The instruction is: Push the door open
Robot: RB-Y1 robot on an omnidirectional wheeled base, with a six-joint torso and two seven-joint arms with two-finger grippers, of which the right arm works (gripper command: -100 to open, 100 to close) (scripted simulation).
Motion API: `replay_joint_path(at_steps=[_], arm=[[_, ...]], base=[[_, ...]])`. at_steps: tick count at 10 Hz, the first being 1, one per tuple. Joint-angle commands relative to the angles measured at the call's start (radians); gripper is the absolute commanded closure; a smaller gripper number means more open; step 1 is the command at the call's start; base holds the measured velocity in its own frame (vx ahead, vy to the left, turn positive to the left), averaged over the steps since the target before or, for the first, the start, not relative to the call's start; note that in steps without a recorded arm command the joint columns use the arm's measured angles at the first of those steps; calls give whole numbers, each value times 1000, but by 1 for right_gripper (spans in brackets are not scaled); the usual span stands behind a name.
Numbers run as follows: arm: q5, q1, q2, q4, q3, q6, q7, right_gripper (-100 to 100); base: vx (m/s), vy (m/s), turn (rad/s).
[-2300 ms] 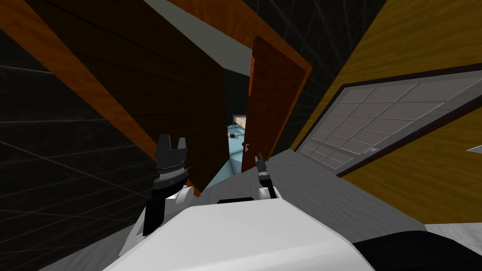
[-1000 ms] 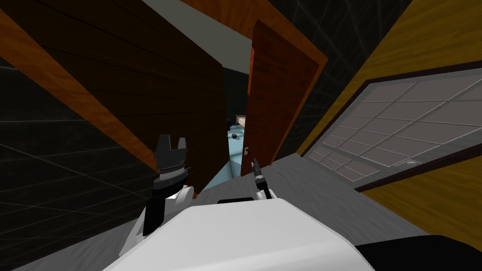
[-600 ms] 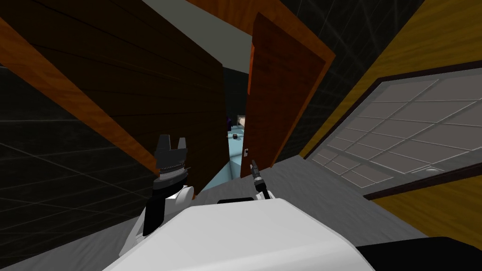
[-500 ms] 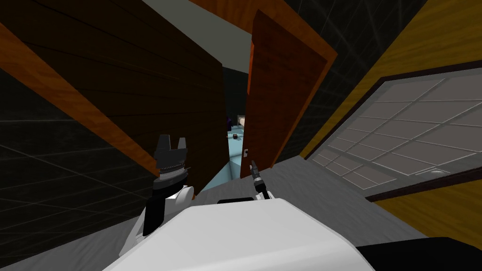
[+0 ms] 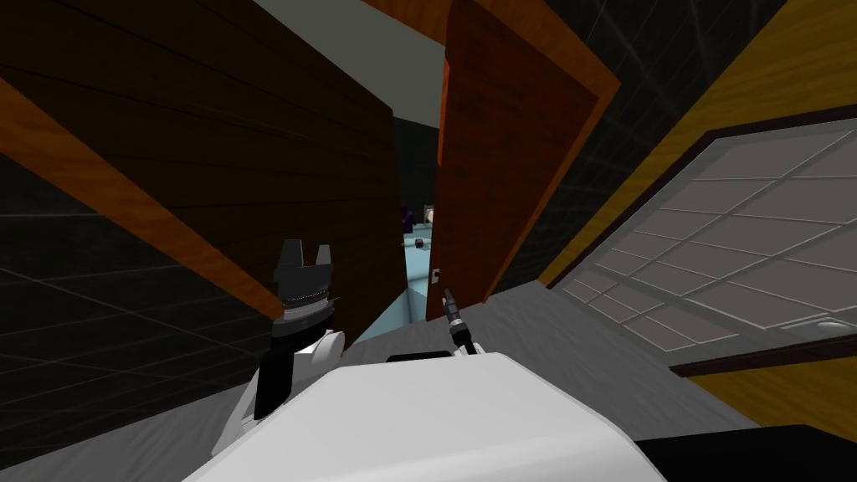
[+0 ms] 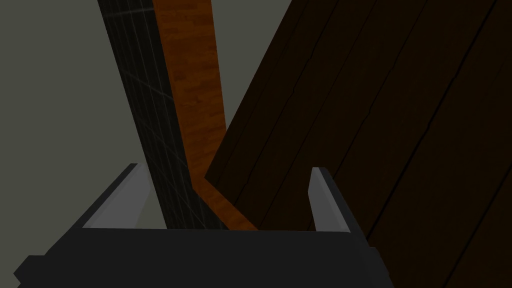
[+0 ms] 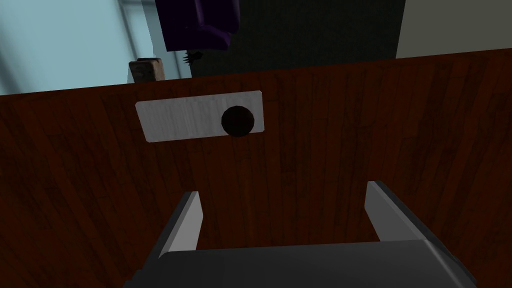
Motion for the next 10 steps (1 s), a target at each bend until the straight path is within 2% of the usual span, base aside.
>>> replay_joint_path(at_steps=[1, 4, 5, 7, 10], arm=[[2, -8, 1, 30, 4, -6, 1, -100], [7, -26, 6, 96, 14, -15, 4, -100], [6, -21, 6, 79, 12, -12, 4, -100], [4, -29, -1, 94, 6, -18, 7, -100], [1, -37, 2, 111, -2, -25, 10, -100]], base=[[72, -69, 45], [107, -80, 56], [68, -42, 17], [155, 13, 29], [207, 48, 27]])
